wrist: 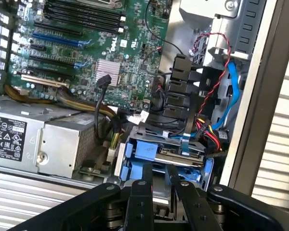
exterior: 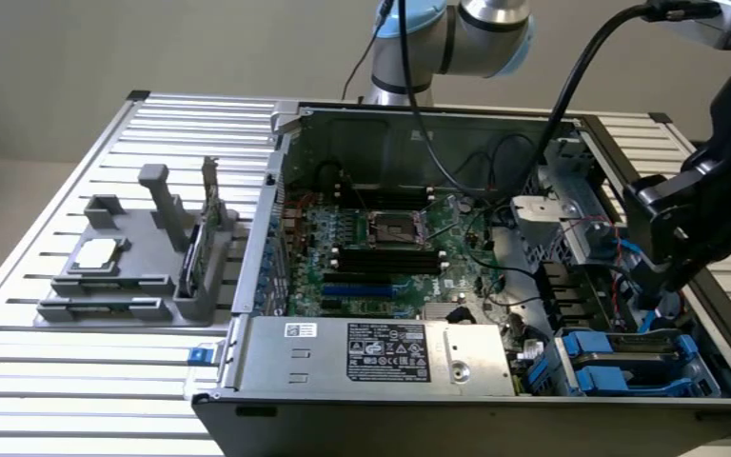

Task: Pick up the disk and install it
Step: 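Insert the first disk wire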

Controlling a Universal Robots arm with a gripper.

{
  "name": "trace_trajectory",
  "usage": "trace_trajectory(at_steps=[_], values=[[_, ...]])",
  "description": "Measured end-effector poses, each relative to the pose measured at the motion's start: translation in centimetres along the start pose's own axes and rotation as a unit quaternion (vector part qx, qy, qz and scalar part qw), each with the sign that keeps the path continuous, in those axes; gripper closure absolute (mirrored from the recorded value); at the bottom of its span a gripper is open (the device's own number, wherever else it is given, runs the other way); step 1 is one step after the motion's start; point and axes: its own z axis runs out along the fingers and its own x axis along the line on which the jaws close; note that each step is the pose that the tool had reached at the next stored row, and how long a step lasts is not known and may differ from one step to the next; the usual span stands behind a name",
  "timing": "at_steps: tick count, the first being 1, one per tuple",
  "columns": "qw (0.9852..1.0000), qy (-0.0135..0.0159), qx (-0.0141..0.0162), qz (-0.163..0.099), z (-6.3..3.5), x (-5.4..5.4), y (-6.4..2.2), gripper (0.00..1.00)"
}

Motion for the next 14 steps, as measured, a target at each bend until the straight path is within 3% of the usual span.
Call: trace_trajectory(at_steps=[7,14], values=[[0.9984,0.0007,0.0006,0.056,0.0,0.0,0.0,0.75],[0.9936,0.0015,0.0012,0.113,0.0,0.0,0.0,0.75]])
